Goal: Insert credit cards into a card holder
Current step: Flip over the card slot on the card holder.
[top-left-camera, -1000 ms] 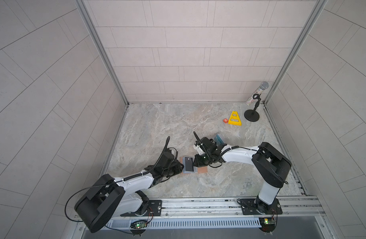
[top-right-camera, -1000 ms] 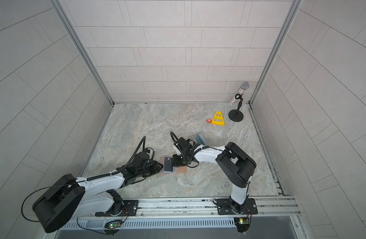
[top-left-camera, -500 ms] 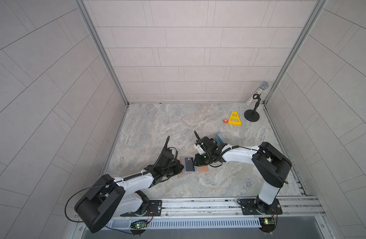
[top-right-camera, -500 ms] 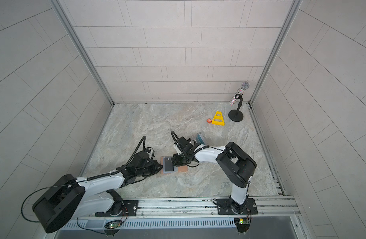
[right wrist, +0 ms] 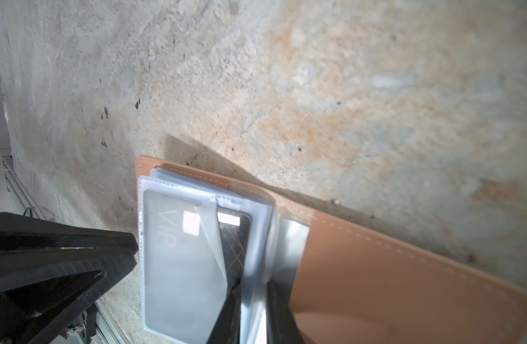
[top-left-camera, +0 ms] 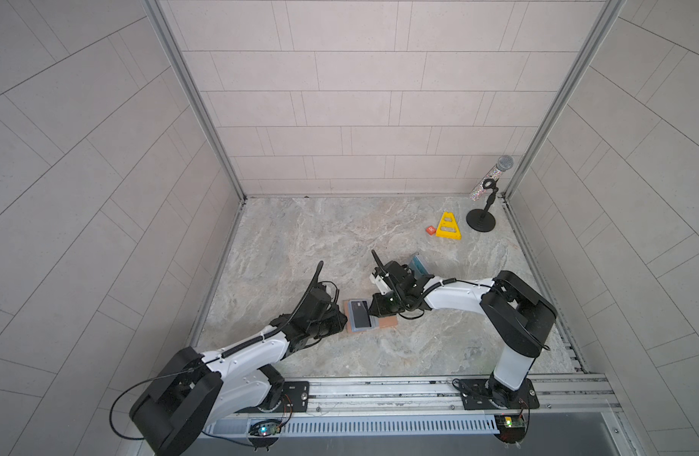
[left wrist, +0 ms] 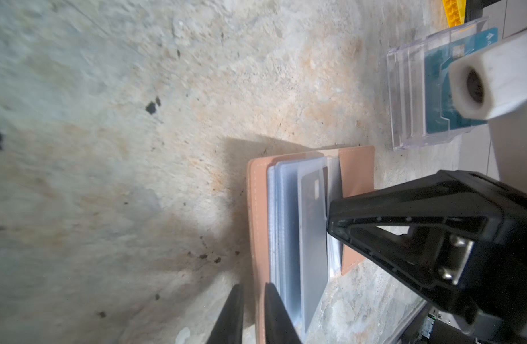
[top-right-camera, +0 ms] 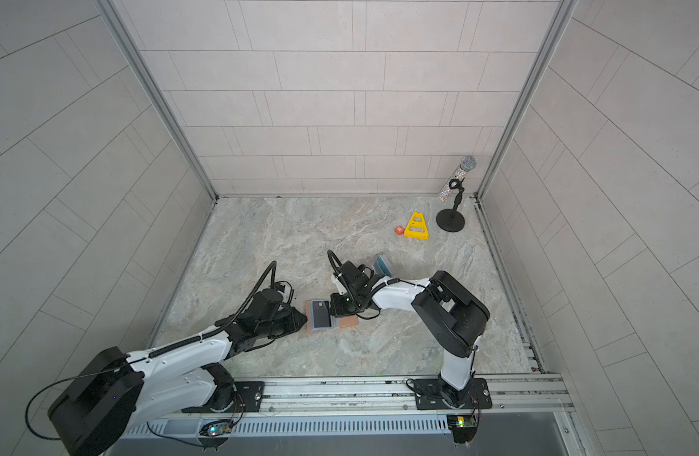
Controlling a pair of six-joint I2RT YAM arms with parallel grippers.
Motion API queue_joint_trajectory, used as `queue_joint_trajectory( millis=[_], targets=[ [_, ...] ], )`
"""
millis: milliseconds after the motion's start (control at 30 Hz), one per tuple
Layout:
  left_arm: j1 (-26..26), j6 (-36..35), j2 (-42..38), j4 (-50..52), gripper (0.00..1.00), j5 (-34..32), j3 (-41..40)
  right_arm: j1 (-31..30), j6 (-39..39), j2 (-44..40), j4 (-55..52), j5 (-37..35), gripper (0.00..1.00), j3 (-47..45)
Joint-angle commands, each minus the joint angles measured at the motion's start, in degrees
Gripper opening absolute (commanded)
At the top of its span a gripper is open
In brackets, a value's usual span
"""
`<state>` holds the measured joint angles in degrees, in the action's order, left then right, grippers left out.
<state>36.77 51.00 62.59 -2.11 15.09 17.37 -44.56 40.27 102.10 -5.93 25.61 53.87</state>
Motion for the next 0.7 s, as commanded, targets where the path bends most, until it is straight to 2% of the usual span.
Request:
queue_joint_trajectory(
  millis=[0,333,667],
  targets=[
    [0.05,-2.49,-0.98,3.30,0.23,-0.97,1.79,-0.09,0.68,2.77,-1.36,-2.22,0.18,-1.91],
    [0.05,-1.74,1.80,-2.00,0.14,3.11,1.99,-0.09,0.68,2.84,-1.61,-2.67,0.16,-1.96],
    [0.05,-1.16,5.22,-6.05,0.13,5.65,2.28,-0.10,0.60,2.75,-1.80,-2.75,0.16,-1.87]
  ],
)
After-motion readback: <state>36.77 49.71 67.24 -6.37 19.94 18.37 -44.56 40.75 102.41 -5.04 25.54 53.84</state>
